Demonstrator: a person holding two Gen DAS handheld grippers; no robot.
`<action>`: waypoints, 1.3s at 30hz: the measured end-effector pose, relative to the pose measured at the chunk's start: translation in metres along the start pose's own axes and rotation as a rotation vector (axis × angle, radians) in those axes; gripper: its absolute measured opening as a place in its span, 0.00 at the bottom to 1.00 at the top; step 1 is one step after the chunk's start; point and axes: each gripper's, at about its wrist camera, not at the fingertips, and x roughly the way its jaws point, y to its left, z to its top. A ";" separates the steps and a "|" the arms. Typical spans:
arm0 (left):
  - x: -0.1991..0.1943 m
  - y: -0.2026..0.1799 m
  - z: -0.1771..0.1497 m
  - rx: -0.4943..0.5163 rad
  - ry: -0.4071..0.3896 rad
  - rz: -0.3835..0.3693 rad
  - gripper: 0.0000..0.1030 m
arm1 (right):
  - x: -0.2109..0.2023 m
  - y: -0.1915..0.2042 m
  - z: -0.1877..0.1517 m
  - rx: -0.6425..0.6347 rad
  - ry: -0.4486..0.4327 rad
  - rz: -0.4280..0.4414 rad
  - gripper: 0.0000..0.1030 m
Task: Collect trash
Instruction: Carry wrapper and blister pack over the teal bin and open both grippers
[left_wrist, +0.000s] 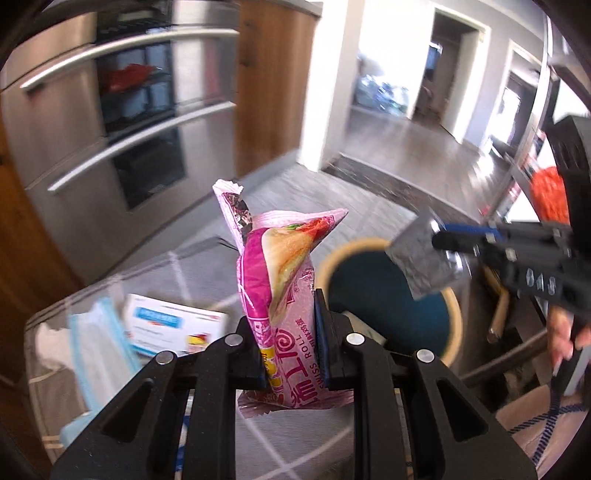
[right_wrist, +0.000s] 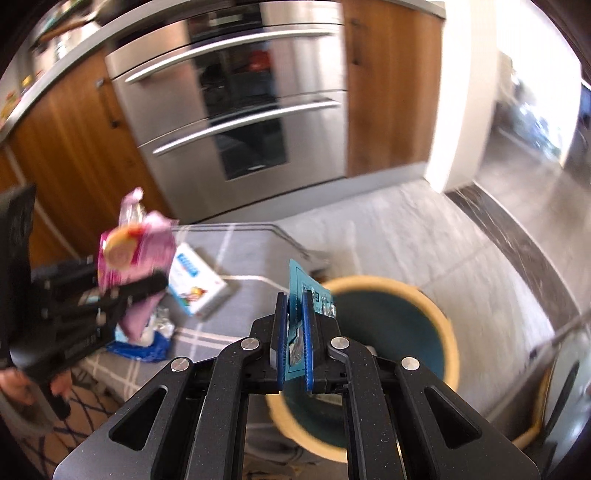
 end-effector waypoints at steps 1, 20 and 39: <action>0.006 -0.006 -0.002 0.015 0.012 -0.007 0.19 | 0.001 -0.012 -0.003 0.028 0.005 -0.013 0.08; 0.123 -0.122 -0.043 0.366 0.192 -0.092 0.21 | 0.072 -0.096 -0.053 0.336 0.315 -0.158 0.08; 0.084 -0.085 -0.029 0.219 0.098 -0.083 0.69 | 0.065 -0.097 -0.043 0.415 0.257 -0.148 0.65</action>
